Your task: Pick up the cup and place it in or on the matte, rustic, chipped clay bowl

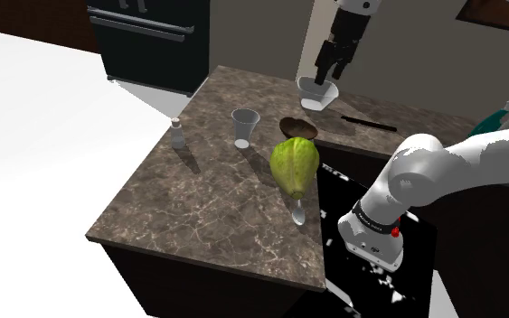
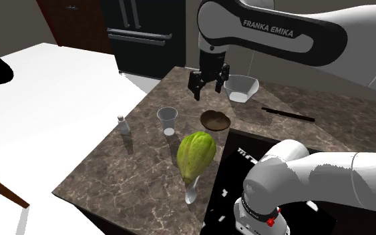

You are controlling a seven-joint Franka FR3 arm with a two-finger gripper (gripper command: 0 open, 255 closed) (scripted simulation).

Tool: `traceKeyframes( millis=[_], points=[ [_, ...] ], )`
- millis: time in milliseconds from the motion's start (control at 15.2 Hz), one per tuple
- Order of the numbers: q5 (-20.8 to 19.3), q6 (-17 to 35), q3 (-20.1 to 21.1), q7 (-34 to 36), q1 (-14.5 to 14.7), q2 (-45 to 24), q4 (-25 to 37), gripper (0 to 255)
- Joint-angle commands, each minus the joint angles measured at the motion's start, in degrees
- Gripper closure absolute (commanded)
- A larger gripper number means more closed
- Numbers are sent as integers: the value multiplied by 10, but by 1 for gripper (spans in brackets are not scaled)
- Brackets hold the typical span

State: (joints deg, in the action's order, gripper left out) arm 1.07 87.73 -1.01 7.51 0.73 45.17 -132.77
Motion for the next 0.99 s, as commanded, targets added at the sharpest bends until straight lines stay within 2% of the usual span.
traceKeyframes(
  millis=[0, 462, 924],
  points=[
    [0, 0, 0, 0, 0, 0, 0, 0],
    [27, 123, -42, -39, 3, -115, -13, 0],
    [79, 225, -81, -93, 15, -256, 15, 0]
  ],
)
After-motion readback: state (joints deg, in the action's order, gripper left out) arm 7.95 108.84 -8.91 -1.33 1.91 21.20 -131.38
